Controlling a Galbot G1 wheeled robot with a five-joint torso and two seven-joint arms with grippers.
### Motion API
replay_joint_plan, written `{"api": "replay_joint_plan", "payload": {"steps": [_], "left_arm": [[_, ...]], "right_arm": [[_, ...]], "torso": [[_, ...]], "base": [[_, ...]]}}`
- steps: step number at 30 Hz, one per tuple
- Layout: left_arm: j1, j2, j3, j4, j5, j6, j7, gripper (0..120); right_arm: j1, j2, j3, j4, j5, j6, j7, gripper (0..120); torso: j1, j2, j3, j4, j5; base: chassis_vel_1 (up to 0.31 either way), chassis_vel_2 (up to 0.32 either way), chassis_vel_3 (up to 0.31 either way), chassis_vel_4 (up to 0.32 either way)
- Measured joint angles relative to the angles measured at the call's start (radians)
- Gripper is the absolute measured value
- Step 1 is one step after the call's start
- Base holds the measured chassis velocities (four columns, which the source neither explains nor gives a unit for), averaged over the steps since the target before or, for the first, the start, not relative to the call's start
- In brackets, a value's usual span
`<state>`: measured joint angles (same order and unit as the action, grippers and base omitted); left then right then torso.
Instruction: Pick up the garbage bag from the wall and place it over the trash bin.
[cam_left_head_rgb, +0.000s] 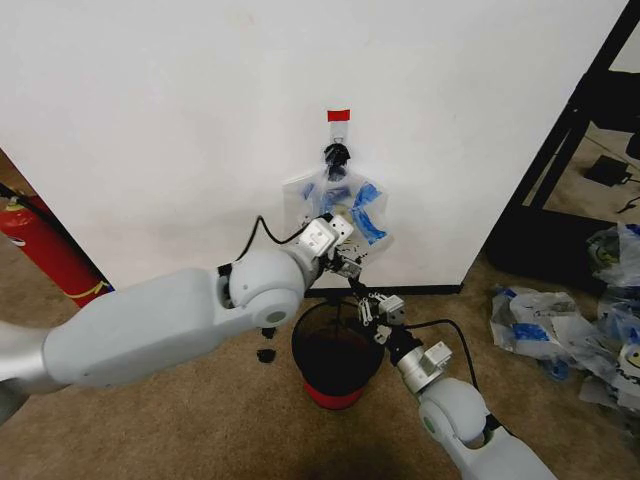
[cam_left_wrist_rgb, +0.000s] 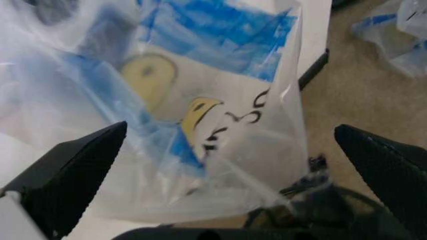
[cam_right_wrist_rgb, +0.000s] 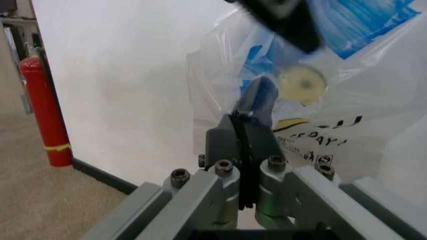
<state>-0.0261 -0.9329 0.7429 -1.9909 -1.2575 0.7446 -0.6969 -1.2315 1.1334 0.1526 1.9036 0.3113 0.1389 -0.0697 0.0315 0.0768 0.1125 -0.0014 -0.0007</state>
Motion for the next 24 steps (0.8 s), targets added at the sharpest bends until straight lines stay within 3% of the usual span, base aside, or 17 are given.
{"api": "replay_joint_plan", "payload": {"steps": [5,10,17,21,24], "left_arm": [[-0.012,-0.055,-0.005,0.057,-0.046,-0.003,-0.029,113],[-0.014,-0.067,-0.01,0.098,-0.058,-0.005,-0.032,109],[-0.014,-0.063,0.003,0.144,-0.04,-0.006,-0.019,94],[-0.014,-0.066,0.033,0.164,-0.024,-0.008,-0.012,74],[-0.014,-0.068,0.043,0.166,-0.016,-0.008,-0.009,68]], "right_arm": [[-0.012,-0.004,0.009,0.008,-0.002,0.003,0.0,0],[-0.016,-0.01,0.013,0.013,0.0,0.005,0.001,0],[-0.017,-0.016,0.017,0.025,0.007,0.004,0.006,0],[-0.019,-0.017,0.019,0.027,0.01,0.002,0.008,0],[-0.019,-0.016,0.02,0.028,0.012,0.001,0.008,0]], "torso": [[0.0,0.0,0.0,-0.0001,0.0],[0.0,0.0,0.0,-0.0001,0.0],[0.0,0.0,0.0,0.0001,-0.0002],[0.0,0.0,0.0,0.0,-0.0001],[0.0,0.0,0.0,0.0001,-0.0001]], "base": [[0.0,0.0,0.0,0.0],[0.0,0.0,0.0,0.0],[0.0,0.0,0.0,0.0],[0.0,0.0,0.0,0.0],[0.0,0.0,0.0,0.0]]}}
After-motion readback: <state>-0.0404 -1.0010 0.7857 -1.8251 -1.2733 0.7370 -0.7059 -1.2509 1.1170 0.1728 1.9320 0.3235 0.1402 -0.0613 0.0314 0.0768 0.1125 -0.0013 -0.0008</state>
